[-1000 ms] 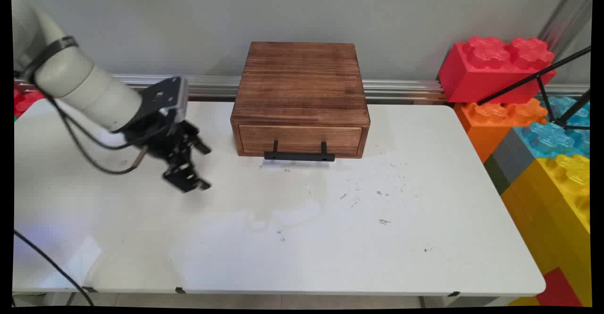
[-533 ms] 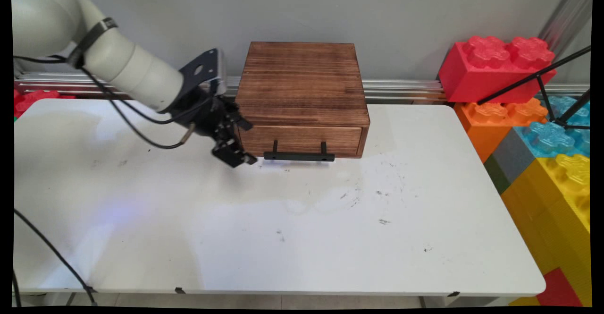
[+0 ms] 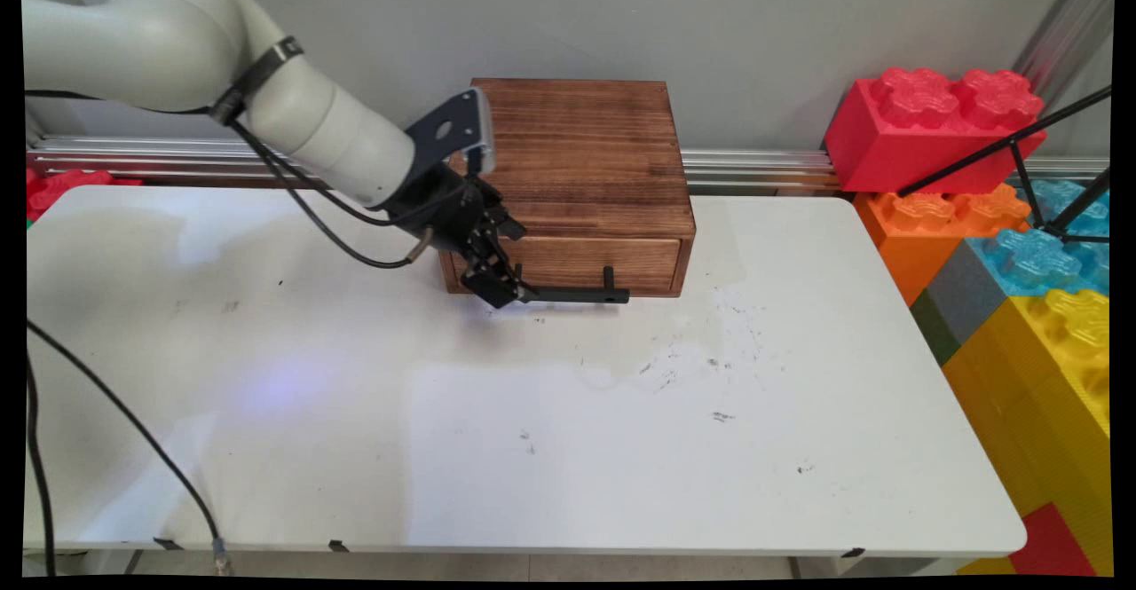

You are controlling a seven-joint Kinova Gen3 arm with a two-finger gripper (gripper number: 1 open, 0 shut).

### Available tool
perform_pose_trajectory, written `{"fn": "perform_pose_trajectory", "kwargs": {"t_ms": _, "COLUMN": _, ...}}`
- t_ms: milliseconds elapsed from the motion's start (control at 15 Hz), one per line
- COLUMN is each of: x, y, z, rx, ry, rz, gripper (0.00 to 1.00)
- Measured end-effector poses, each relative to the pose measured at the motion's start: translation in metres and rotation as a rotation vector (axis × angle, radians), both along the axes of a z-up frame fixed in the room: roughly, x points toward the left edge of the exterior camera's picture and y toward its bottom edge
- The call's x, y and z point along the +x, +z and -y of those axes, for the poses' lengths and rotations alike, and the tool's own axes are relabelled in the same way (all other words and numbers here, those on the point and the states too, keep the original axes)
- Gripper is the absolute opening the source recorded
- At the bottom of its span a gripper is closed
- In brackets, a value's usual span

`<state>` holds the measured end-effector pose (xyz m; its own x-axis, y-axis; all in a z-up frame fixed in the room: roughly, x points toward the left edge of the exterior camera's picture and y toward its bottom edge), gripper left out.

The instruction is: Open the drawer

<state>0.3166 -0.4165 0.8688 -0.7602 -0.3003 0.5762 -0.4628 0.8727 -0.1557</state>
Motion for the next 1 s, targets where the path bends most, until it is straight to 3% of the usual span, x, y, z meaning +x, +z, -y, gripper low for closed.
{"fn": "perform_pose_trajectory", "kwargs": {"t_ms": 600, "x": -0.033, "y": -0.027, "z": 0.026, "rx": 0.028, "ry": -0.07, "rz": 0.091, "gripper": 1.0}}
{"fn": "perform_pose_trajectory", "kwargs": {"t_ms": 1000, "x": -0.048, "y": -0.041, "z": 0.037, "rx": 0.027, "ry": -0.073, "rz": 0.132, "gripper": 1.0}}
